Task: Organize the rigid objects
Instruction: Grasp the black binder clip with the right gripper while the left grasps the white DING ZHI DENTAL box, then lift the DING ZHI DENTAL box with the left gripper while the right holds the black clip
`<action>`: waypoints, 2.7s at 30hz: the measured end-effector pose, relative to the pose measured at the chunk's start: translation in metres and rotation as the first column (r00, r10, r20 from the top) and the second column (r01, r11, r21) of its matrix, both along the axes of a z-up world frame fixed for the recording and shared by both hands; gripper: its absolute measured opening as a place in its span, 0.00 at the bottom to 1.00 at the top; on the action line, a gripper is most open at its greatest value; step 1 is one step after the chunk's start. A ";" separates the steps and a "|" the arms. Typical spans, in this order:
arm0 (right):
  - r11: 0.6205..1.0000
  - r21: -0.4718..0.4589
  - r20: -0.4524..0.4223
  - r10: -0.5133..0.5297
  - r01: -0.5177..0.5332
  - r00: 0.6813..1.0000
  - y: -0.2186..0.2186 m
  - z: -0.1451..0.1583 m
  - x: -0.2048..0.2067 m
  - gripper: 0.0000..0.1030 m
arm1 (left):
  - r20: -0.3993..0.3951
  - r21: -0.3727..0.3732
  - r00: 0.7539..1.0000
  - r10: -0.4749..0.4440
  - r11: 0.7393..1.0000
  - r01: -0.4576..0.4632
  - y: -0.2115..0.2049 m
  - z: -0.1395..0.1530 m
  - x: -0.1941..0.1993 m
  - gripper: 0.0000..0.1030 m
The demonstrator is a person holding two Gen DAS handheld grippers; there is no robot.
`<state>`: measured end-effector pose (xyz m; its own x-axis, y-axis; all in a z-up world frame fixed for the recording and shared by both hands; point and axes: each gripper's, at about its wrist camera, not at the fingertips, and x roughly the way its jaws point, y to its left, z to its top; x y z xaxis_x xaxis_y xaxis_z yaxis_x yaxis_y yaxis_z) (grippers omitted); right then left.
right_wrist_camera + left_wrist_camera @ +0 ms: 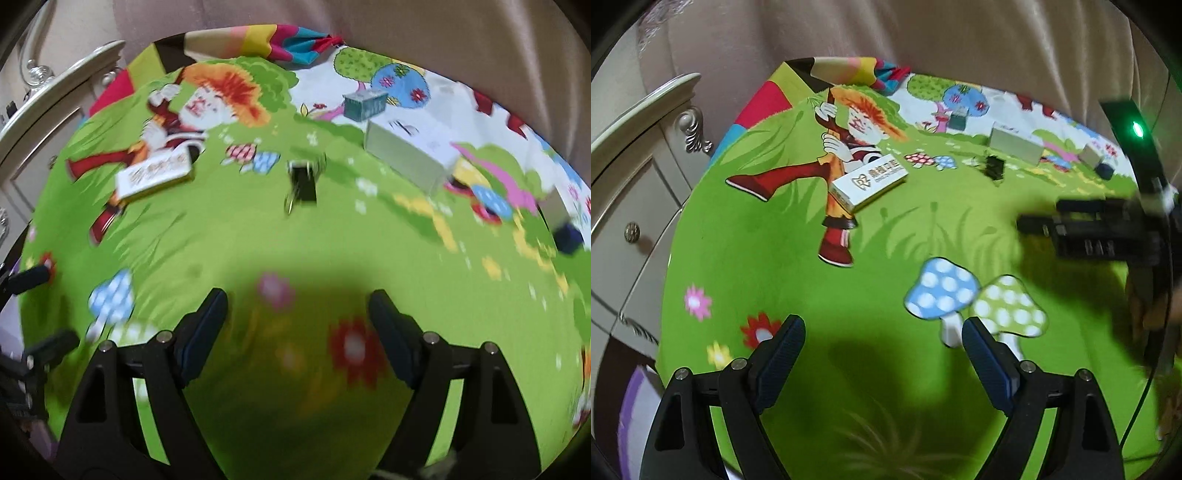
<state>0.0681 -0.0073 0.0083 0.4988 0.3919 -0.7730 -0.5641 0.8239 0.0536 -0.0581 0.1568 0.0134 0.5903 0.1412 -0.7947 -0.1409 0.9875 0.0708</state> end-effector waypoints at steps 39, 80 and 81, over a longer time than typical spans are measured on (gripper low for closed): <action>0.982 0.030 0.025 -0.185 0.184 0.982 -0.184 0.001 -0.062 0.50 | 0.008 0.002 0.894 -0.448 0.894 0.448 -0.133 -0.006 0.065 0.85; 0.910 0.333 0.682 -0.414 0.248 0.603 -0.209 0.186 -0.261 0.24 | 0.585 0.056 0.785 -0.204 0.976 0.212 -0.138 0.177 -0.101 0.31; 0.915 0.332 0.702 -0.401 0.229 0.588 -0.204 0.195 -0.270 0.24 | 0.599 0.054 0.776 -0.200 0.976 0.210 -0.137 0.183 -0.108 0.31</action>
<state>-0.2021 -0.2114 0.2029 0.9827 0.1850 -0.0065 -0.1848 0.9787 -0.0892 -0.1658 0.0196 0.1962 0.9606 -0.0465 -0.2739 0.0555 0.9981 0.0254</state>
